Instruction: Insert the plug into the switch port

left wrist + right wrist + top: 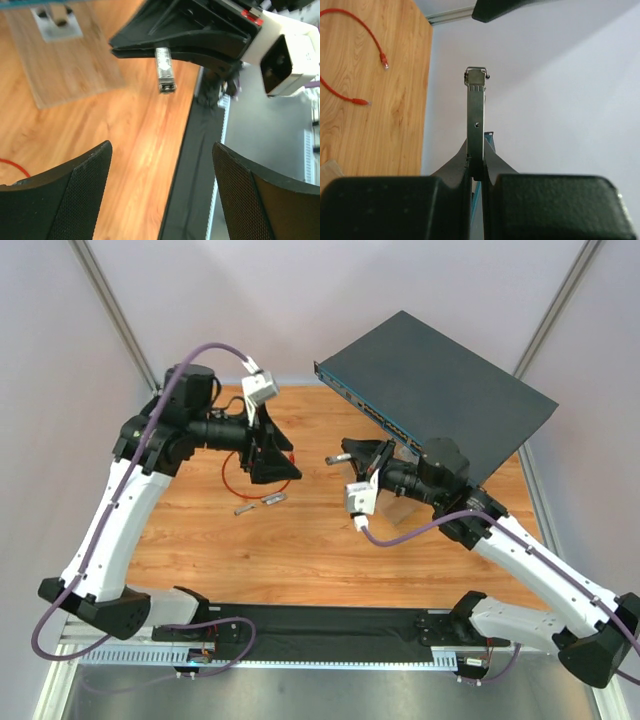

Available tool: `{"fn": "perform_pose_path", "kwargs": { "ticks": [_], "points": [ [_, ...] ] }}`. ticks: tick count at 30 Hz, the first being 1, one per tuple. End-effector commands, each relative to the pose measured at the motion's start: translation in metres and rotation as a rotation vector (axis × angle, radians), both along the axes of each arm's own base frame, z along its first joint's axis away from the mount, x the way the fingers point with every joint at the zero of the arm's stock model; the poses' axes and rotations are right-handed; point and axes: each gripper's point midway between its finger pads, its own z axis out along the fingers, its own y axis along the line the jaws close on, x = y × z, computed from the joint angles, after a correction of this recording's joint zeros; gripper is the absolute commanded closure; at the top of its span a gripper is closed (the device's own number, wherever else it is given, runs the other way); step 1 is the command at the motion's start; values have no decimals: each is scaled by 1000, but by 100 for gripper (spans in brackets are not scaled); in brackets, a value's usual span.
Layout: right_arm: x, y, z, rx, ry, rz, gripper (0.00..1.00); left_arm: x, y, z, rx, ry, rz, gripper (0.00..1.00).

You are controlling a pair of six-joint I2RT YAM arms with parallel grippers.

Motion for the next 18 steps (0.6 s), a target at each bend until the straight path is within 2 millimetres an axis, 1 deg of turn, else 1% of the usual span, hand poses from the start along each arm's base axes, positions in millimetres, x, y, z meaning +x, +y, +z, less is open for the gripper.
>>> {"fn": "perform_pose_path", "kwargs": {
  "ticks": [1,2,3,4,5,6,7,8,9,10,11,12,13,14,16,18],
  "points": [
    [-17,13,5,-77,-267,116,99,-24,8,-27,138,-13,-79,13],
    [-18,14,2,-89,-290,121,100,-24,7,-28,143,-11,-75,15],
    [-19,16,-6,-121,-322,127,99,-24,6,-29,149,-22,-70,17],
    [-20,19,-9,-127,-332,126,100,-25,5,-31,152,-24,-77,20],
    [-24,24,-11,-130,-334,136,100,-26,4,-33,158,-27,-83,22],
    [-23,25,-14,-138,-335,122,100,-26,3,-39,183,-34,-77,23],
    [-25,26,-15,-142,-340,124,99,-26,2,-44,198,-30,-76,26],
    [-29,31,-9,-125,-367,131,100,-26,1,-49,213,-33,-80,27],
    [-25,32,-15,-140,-368,107,100,-23,1,-56,239,-27,-64,27],
    [-25,35,-11,-128,-389,96,100,-25,-2,-59,250,-23,-72,29],
    [-27,38,-12,-130,-392,96,100,-25,-4,-65,268,4,-72,30],
    [-24,38,-15,-143,-386,79,100,-24,-6,-66,280,12,-70,32],
    [-24,39,-14,-144,-384,79,99,-26,-8,-69,292,22,-74,35],
    [-25,40,-15,-148,-383,80,99,-25,-10,-73,313,37,-73,36],
    [-25,42,-19,-161,-377,78,100,-23,-11,-73,325,26,-72,39],
    [-26,43,-20,-169,-374,80,100,-20,-13,-73,322,4,-72,40]
  ]
}}
